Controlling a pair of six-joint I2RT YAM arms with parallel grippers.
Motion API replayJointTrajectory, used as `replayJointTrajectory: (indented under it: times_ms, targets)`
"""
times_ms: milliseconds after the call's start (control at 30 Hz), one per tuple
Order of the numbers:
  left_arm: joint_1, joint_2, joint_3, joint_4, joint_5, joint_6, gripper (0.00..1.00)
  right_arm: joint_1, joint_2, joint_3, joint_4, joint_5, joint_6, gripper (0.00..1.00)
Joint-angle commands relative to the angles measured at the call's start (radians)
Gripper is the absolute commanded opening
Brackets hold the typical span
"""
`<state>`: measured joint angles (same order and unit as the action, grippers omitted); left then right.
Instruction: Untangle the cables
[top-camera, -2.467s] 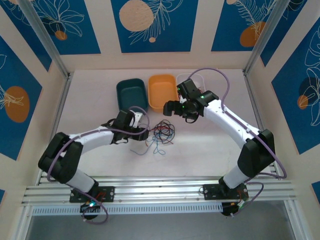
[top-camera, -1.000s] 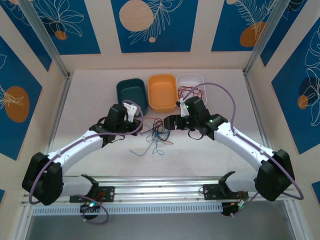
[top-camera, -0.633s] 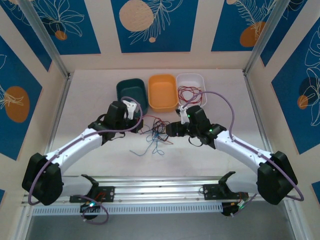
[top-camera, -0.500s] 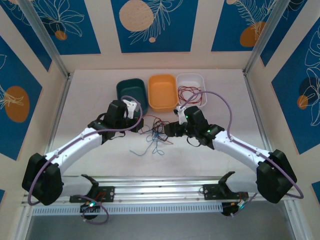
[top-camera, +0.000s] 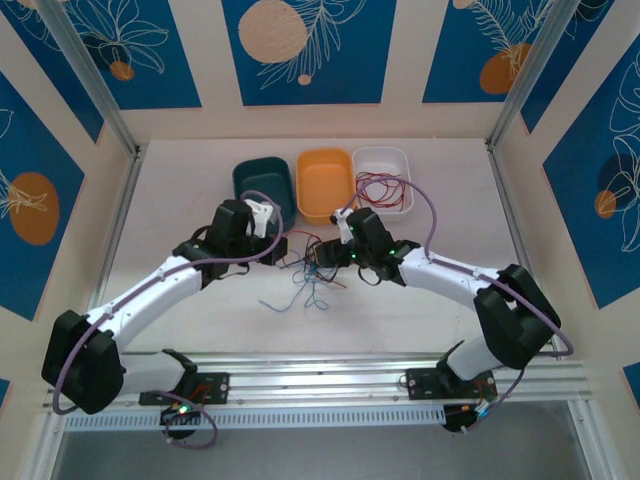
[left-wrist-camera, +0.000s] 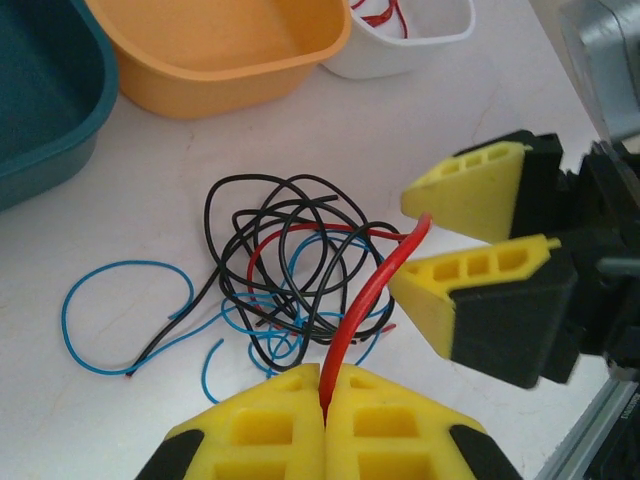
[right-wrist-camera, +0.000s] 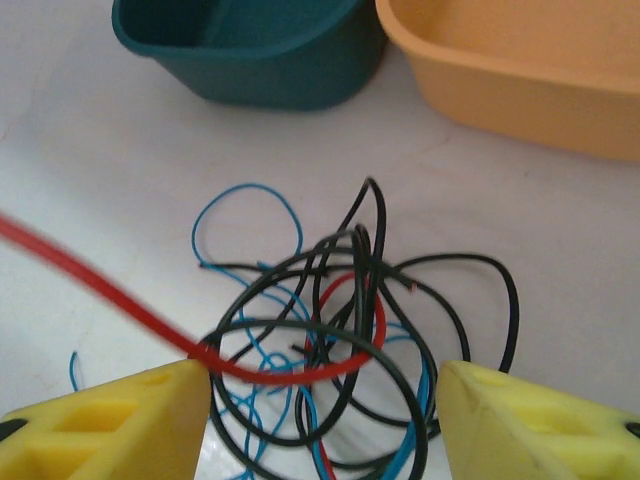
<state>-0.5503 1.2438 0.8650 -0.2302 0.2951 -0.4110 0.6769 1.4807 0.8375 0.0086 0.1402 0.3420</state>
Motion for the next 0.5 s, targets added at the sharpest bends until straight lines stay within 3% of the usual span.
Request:
replayJointTrajectory:
  times_ms: [0,200,467]
  targets:
    - [-0.005,-0.035,0.036,-0.037,0.042,0.01,0.0,0.006,0.022,0.039,0.041,0.035,-0.004,0.59]
    - [-0.004,-0.057,0.048,-0.073,0.065,0.032,0.0,0.003,0.012,0.039,0.057,0.082,0.013,0.42]
    - [-0.004,-0.087,0.077,-0.15,0.087,0.099,0.0,-0.004,-0.087,0.029,0.02,0.144,0.04,0.29]
